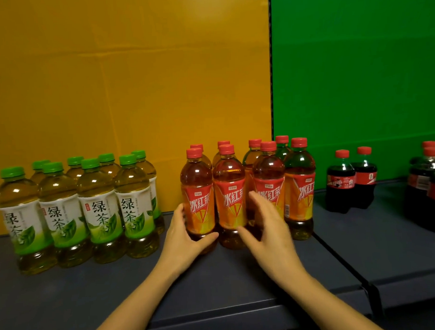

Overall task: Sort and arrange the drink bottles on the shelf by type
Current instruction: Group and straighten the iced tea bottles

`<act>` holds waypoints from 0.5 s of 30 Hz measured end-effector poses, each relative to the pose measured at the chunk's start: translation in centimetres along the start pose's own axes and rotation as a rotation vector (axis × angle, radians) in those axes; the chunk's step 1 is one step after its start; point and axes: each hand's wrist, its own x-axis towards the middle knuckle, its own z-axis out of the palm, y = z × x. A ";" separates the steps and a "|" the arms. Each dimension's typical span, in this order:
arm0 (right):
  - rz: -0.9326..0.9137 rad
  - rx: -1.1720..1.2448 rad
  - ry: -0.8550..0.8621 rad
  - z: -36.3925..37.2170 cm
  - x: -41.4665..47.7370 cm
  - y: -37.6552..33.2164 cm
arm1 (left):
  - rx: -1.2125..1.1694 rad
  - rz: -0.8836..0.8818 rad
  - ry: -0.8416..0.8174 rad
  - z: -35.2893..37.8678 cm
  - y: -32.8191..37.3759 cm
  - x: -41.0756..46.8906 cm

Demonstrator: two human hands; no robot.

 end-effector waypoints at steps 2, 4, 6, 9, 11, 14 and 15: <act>-0.045 -0.072 0.214 -2.7 0.3 0.8 | 0.000 0.024 0.051 0.5 0.6 -0.1; 0.057 -0.067 0.323 -5.1 1.3 2.3 | 0.002 0.014 0.110 1.2 1.2 -0.2; 0.247 0.034 0.245 -6.5 2.4 3.9 | 0.042 -0.002 0.163 2.2 1.5 -0.1; 0.384 0.140 0.057 -6.3 3.0 6.0 | 0.107 -0.007 0.214 3.4 1.7 -0.1; 0.394 0.163 -0.007 -5.3 3.2 6.7 | 0.139 -0.016 0.238 4.1 2.0 0.0; 0.377 0.125 -0.001 -4.0 3.7 7.3 | 0.192 -0.060 0.280 4.7 2.2 0.3; 0.374 0.118 0.008 -3.8 3.8 7.3 | 0.205 -0.068 0.292 4.8 2.3 0.4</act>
